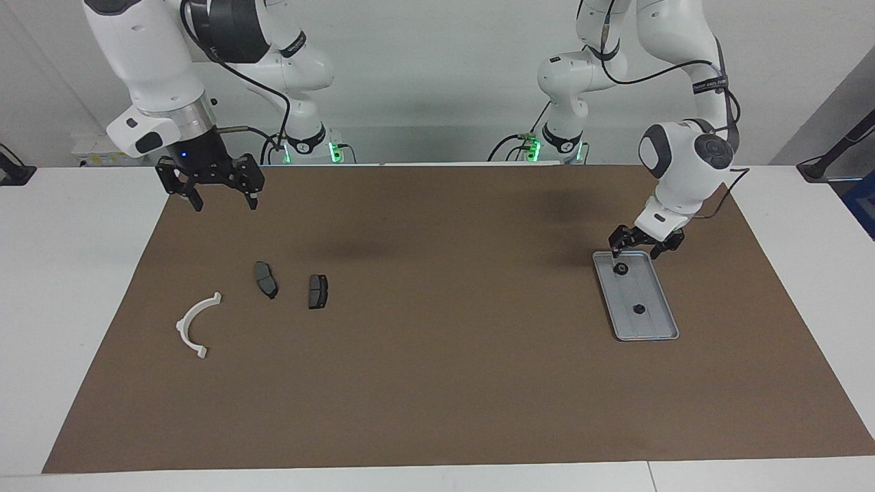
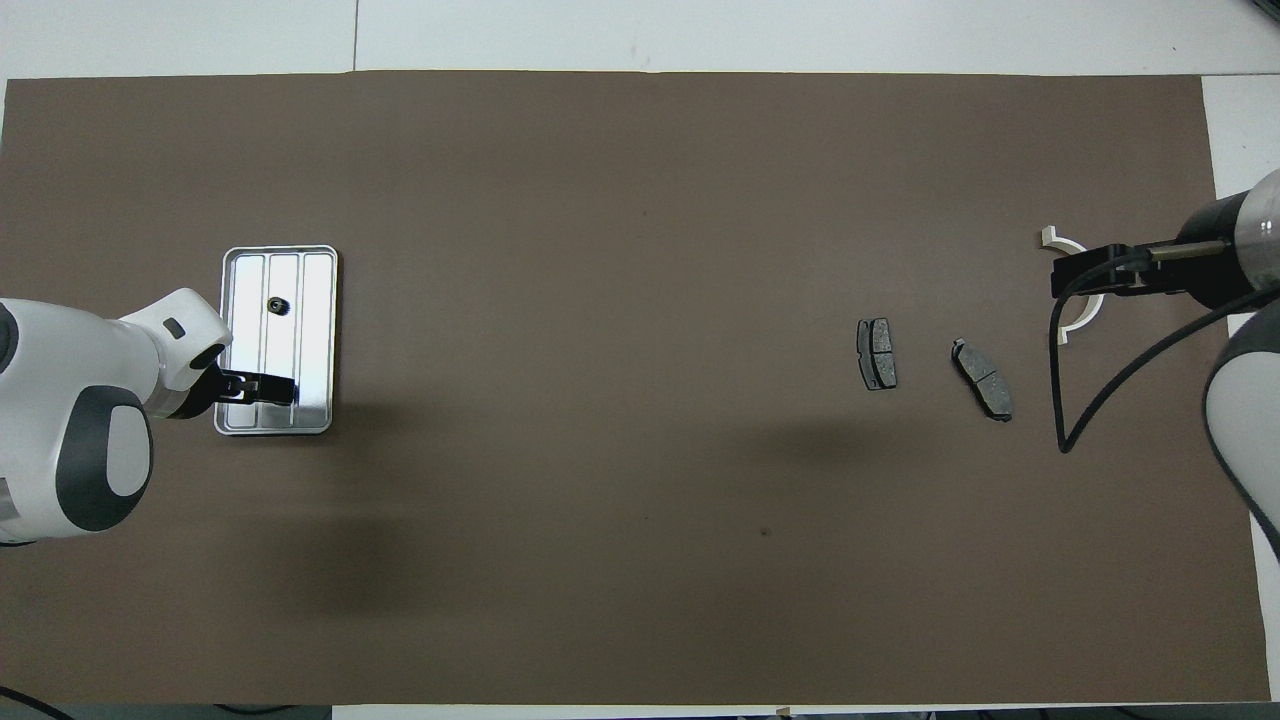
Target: Place bearing gear from tray to pile
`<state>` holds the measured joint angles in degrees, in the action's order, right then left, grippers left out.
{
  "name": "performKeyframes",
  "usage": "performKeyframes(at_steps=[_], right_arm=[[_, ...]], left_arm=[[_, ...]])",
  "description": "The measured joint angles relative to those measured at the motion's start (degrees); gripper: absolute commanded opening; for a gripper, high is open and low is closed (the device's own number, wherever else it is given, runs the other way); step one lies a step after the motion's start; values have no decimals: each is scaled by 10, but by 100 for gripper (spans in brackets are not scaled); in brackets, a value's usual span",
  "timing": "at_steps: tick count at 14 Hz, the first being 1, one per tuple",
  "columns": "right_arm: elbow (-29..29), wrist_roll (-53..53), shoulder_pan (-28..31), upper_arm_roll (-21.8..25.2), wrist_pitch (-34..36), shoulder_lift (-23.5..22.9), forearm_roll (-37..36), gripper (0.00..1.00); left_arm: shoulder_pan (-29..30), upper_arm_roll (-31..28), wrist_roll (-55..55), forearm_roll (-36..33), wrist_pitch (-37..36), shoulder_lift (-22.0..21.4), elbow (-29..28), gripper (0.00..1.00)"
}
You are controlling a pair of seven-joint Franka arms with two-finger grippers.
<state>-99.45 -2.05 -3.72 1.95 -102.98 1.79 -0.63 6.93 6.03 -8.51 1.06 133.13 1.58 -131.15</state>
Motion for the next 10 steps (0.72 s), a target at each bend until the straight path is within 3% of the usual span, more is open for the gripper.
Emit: performKeyframes(at_steps=[3, 10], right_arm=[[-38, -15, 0, 0, -49, -5, 0, 100], [-56, -82, -5, 0, -115, -53, 0, 100]], left_arm=[[0, 0, 2, 0, 12, 1, -8, 100], [-5, 0, 2, 0, 48, 24, -14, 100]])
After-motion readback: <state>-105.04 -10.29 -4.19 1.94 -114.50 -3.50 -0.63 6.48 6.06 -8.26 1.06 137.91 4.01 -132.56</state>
